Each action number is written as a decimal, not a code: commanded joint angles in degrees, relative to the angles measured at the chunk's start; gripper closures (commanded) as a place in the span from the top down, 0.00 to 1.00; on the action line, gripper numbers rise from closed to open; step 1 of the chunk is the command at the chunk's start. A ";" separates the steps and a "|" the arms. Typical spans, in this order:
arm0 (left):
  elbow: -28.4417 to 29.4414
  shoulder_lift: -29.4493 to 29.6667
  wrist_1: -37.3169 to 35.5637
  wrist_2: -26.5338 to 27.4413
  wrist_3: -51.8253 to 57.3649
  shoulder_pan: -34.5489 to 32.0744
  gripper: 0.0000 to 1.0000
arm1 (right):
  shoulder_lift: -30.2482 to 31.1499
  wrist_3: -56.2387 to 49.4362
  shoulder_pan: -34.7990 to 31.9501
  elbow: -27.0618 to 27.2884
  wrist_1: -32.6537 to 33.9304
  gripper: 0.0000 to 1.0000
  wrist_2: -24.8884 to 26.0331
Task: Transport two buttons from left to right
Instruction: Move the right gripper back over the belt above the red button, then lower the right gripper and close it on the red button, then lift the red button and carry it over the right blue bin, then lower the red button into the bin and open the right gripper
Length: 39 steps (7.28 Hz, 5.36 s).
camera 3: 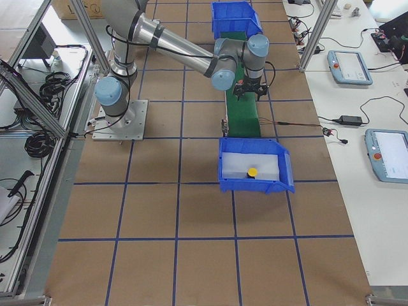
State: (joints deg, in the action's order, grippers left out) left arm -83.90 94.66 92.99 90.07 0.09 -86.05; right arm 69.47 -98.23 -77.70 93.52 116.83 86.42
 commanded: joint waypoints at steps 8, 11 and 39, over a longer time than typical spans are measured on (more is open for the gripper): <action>-0.39 -0.18 0.00 0.02 0.00 0.00 1.00 | -2.67 2.26 -5.08 1.14 2.61 1.00 2.08; -0.56 -0.09 -0.09 0.02 0.00 0.00 1.00 | -2.59 2.17 -5.44 2.71 2.52 1.00 2.18; -0.91 0.00 -0.09 0.02 -0.26 0.00 1.00 | -5.08 -15.80 21.20 -14.49 -12.88 1.00 0.05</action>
State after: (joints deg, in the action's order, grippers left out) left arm -84.85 94.65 92.90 90.06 -0.18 -86.04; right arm 60.28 -117.27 -55.45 81.40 110.90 85.02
